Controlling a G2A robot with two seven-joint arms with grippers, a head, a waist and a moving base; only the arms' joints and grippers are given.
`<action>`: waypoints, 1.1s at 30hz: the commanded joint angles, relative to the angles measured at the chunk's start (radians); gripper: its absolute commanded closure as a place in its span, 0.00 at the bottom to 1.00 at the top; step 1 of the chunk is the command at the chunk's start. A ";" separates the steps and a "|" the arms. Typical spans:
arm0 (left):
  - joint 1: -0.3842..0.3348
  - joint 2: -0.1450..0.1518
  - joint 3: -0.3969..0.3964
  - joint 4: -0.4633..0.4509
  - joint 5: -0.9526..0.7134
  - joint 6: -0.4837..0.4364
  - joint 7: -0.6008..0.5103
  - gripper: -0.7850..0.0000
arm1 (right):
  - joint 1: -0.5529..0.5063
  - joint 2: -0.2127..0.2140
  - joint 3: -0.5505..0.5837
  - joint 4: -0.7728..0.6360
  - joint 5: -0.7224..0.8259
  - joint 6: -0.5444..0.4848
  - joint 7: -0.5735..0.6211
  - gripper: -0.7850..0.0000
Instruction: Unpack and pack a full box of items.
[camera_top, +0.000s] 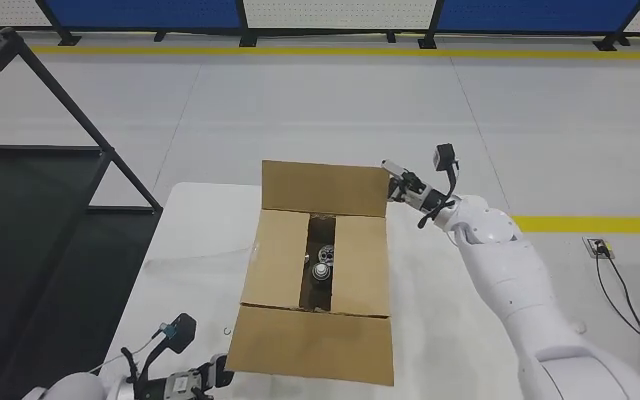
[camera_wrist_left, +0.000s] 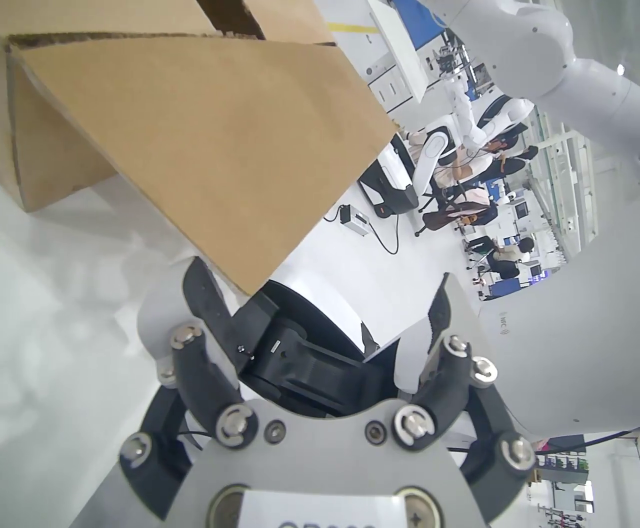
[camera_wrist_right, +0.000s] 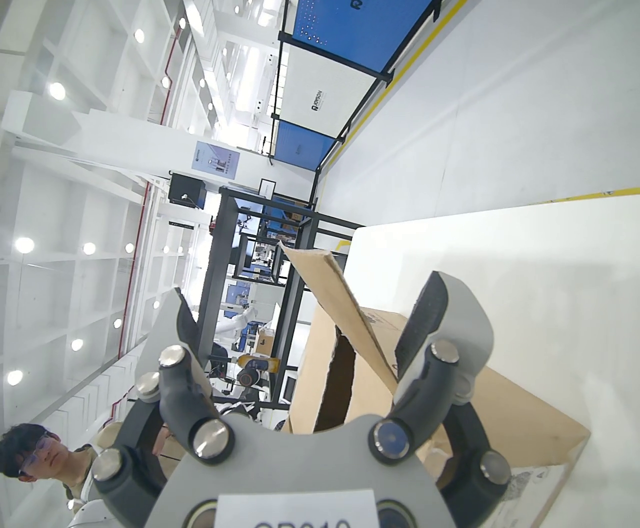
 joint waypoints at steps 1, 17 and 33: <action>-0.004 0.009 -0.002 -0.003 0.018 -0.012 0.013 0.00 | 0.003 0.003 0.004 -0.001 0.005 -0.010 0.008 0.00; -0.064 0.032 0.010 -0.059 -0.047 -0.021 0.091 0.00 | -0.008 0.028 0.004 -0.110 -0.023 -0.032 0.098 0.00; -0.209 0.013 0.114 -0.148 0.227 0.206 0.334 0.00 | -0.127 0.083 0.014 -0.436 -0.086 0.108 0.282 0.00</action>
